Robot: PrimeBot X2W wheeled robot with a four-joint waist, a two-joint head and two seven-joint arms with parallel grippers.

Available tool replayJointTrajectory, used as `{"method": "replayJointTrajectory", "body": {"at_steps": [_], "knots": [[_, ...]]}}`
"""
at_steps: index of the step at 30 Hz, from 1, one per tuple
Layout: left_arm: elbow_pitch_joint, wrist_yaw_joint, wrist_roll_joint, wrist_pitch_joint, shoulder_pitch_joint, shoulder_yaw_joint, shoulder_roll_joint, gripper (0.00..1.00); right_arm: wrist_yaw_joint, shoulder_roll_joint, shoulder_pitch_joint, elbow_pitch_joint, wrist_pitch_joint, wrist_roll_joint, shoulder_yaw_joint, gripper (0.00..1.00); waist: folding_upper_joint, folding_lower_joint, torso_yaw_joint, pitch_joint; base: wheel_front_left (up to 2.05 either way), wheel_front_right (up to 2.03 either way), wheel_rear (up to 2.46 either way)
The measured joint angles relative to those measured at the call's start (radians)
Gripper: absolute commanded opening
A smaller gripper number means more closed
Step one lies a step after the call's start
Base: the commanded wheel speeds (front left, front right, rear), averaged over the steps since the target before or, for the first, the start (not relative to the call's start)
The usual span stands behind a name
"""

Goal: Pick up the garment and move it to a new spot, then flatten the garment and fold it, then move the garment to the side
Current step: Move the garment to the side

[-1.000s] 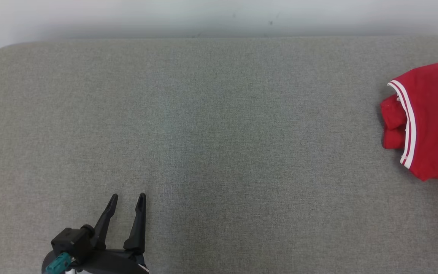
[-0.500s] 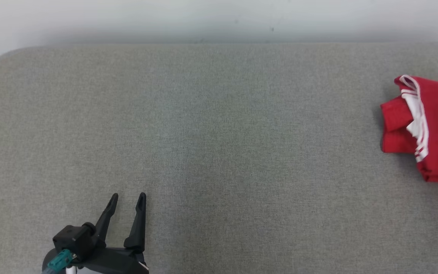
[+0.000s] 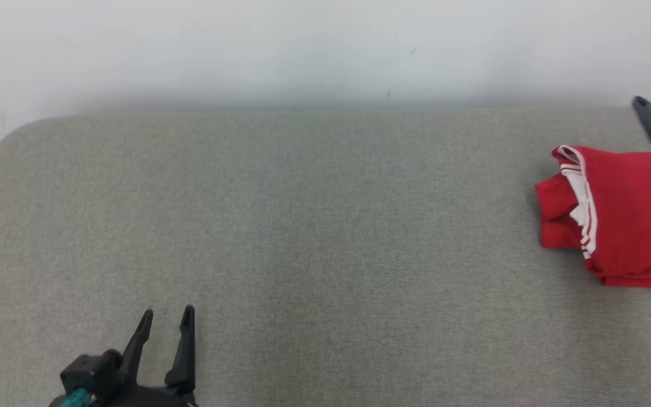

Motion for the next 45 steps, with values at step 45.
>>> {"method": "replayJointTrajectory", "body": {"at_steps": [45], "knots": [[-0.174, 0.057, 0.120, -0.010, 0.204, 0.175, 0.058, 1.00, -0.100, 0.212, 0.867, -0.568, -0.714, -0.180, -0.095, 1.00, 0.0000, 0.0001, -0.121, -0.146, 0.00, 0.00, 0.00]]}}
